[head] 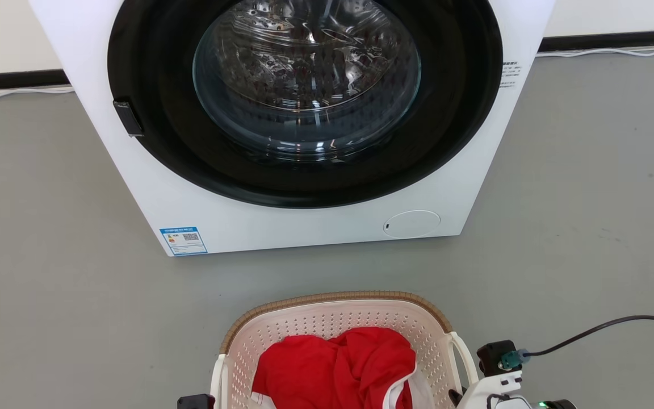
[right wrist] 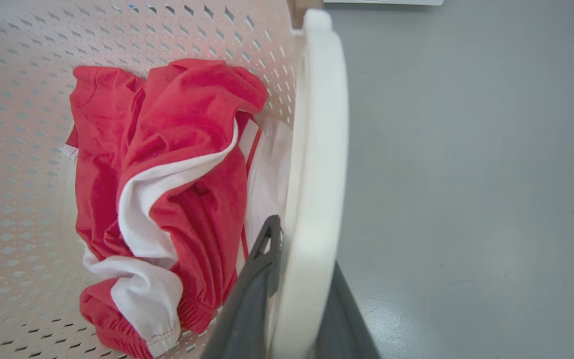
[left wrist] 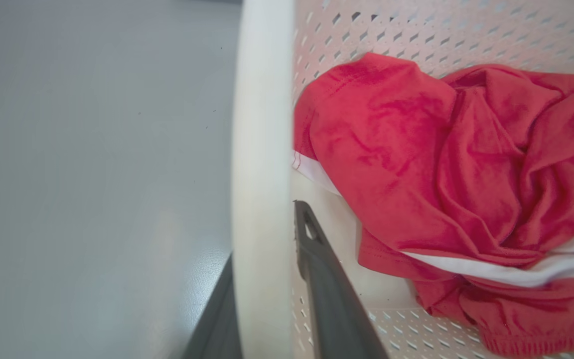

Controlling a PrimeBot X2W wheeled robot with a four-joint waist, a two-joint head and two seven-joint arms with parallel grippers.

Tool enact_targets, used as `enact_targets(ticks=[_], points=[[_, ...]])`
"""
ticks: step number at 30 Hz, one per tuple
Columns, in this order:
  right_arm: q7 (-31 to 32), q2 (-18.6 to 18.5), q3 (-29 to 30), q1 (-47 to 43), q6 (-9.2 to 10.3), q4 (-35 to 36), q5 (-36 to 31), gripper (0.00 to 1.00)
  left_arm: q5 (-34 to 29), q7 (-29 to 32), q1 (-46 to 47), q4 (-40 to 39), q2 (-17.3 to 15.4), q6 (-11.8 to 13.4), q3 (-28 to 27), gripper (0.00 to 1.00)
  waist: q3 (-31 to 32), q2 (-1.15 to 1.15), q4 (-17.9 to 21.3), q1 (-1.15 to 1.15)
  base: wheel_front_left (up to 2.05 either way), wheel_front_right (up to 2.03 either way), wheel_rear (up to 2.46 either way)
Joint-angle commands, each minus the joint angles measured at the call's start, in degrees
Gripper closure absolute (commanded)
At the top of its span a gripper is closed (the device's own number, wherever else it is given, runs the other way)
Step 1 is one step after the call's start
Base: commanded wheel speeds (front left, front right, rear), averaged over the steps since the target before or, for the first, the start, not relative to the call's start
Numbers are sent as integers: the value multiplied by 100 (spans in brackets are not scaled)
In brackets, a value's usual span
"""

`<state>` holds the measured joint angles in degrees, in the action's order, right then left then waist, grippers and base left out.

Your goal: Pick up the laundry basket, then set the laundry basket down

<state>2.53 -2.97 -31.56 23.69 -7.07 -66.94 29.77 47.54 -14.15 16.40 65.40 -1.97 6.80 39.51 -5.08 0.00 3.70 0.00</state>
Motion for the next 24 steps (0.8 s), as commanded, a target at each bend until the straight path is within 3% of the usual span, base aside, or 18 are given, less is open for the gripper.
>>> enact_targets(ticks=[1, 24], points=[[-46, 9, -127, 31, -42, 116, 21, 100, 33, -77, 165, -40, -90, 18, -53, 100, -15, 0, -11, 0, 0, 0, 0], [-84, 9, -309, 103, -42, 24, 216, 100, 111, -85, 335, 125, -90, 7, 48, 100, -24, 0, -89, 0, 0, 0, 0]])
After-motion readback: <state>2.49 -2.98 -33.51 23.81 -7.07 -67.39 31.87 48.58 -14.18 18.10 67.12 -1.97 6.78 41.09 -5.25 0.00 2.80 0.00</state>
